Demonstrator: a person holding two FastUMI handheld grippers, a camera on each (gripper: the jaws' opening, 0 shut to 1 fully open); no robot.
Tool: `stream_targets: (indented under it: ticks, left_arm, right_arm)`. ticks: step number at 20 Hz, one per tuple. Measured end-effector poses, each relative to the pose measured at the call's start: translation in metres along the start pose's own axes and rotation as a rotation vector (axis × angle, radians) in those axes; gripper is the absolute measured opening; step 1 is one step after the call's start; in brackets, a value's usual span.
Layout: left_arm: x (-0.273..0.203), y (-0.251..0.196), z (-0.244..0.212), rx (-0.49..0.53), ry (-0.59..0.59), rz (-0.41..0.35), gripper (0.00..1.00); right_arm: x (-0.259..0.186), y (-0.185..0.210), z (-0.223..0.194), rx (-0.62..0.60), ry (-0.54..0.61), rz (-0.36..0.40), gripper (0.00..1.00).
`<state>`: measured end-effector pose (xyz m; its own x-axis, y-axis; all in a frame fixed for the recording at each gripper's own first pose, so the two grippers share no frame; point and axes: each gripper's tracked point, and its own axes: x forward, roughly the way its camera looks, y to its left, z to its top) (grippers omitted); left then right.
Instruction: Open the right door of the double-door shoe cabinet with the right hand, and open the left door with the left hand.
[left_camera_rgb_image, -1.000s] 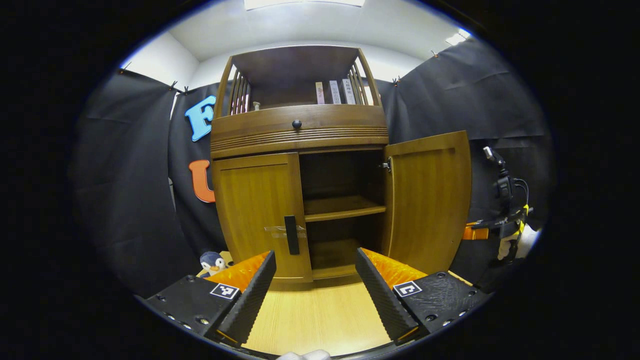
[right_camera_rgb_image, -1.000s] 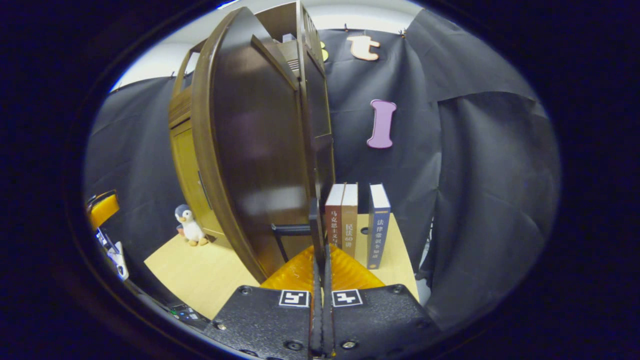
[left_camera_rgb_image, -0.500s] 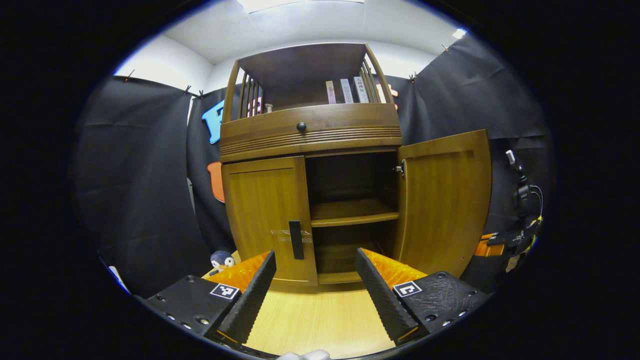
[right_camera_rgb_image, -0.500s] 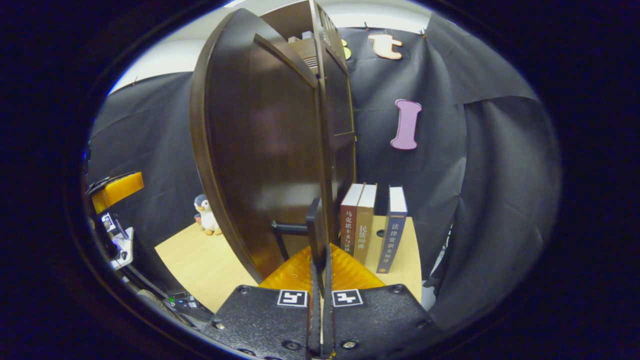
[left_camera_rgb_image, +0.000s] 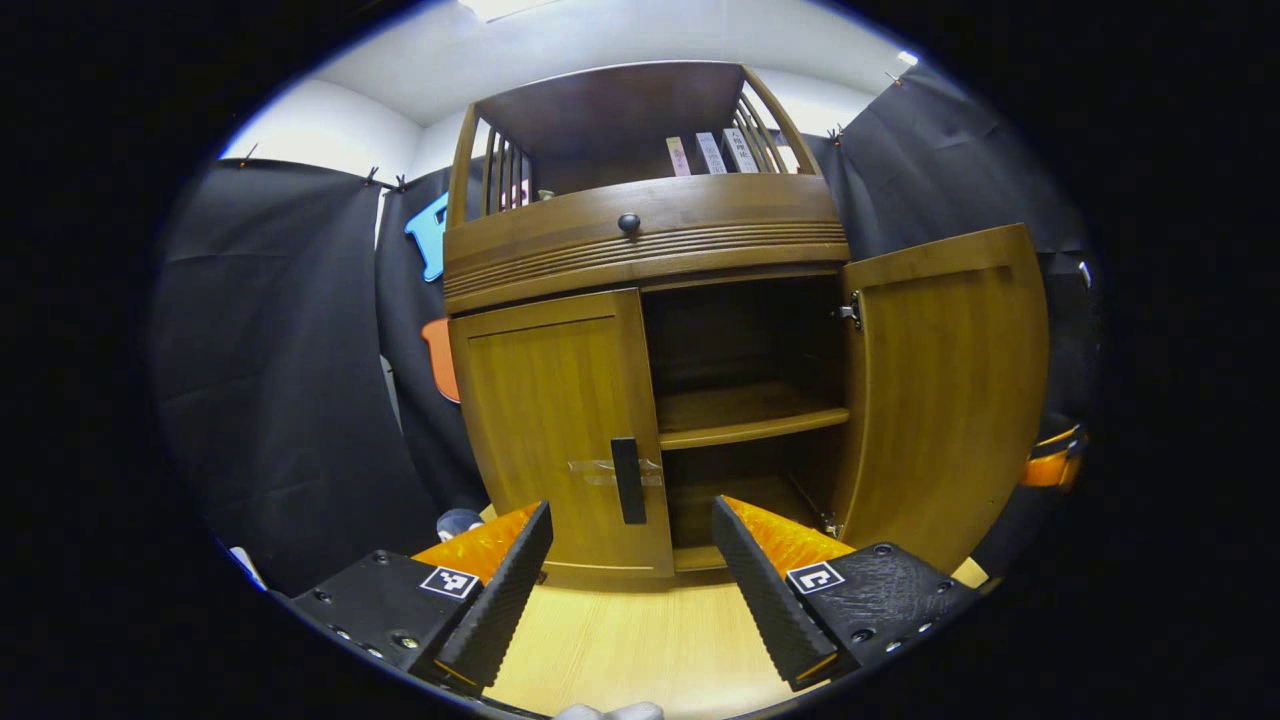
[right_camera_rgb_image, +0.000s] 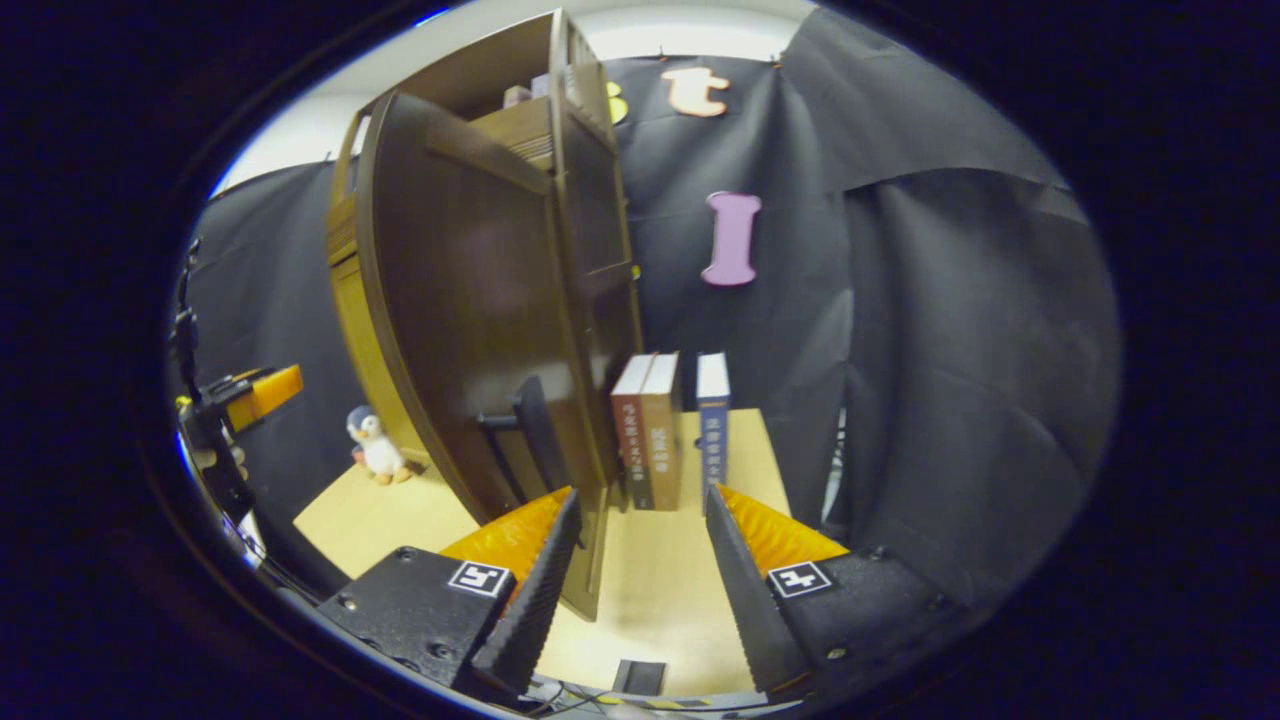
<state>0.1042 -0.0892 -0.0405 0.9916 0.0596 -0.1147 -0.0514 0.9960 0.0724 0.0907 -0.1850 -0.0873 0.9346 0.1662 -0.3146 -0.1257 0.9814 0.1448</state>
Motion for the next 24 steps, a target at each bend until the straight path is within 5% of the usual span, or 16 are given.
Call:
stream_targets:
  ticks: [3, 5, 9, 13, 19, 22, 24]
  left_arm:
    - [0.035, 0.017, -0.002, -0.008, -0.018, -0.042, 0.96]
    - [0.06, 0.028, -0.007, -0.006, -0.023, -0.06, 0.96]
    - [0.112, 0.035, -0.02, -0.038, -0.028, -0.103, 0.96]
    - [0.153, 0.027, -0.031, -0.036, -0.036, -0.133, 0.96]
    - [0.199, 0.005, -0.056, -0.037, -0.023, -0.166, 0.95]
    - [0.212, -0.008, -0.06, -0.042, -0.031, -0.192, 0.89]
    - [0.215, -0.014, -0.059, -0.053, -0.047, -0.208, 0.7]
  right_arm:
    - [-0.035, 0.017, 0.034, 0.037, -0.116, -0.122, 0.81]
    - [-0.055, 0.044, 0.053, 0.025, -0.184, -0.184, 1.0]
    - [-0.074, 0.105, 0.061, -0.002, -0.251, -0.268, 0.99]
    - [-0.078, 0.167, 0.047, -0.013, -0.228, -0.252, 0.99]
    - [-0.088, 0.192, 0.043, -0.076, -0.174, -0.296, 1.0]
    - [-0.092, 0.192, 0.041, -0.084, -0.158, -0.328, 0.99]
    - [-0.094, 0.192, 0.037, -0.085, -0.139, -0.339, 0.99]
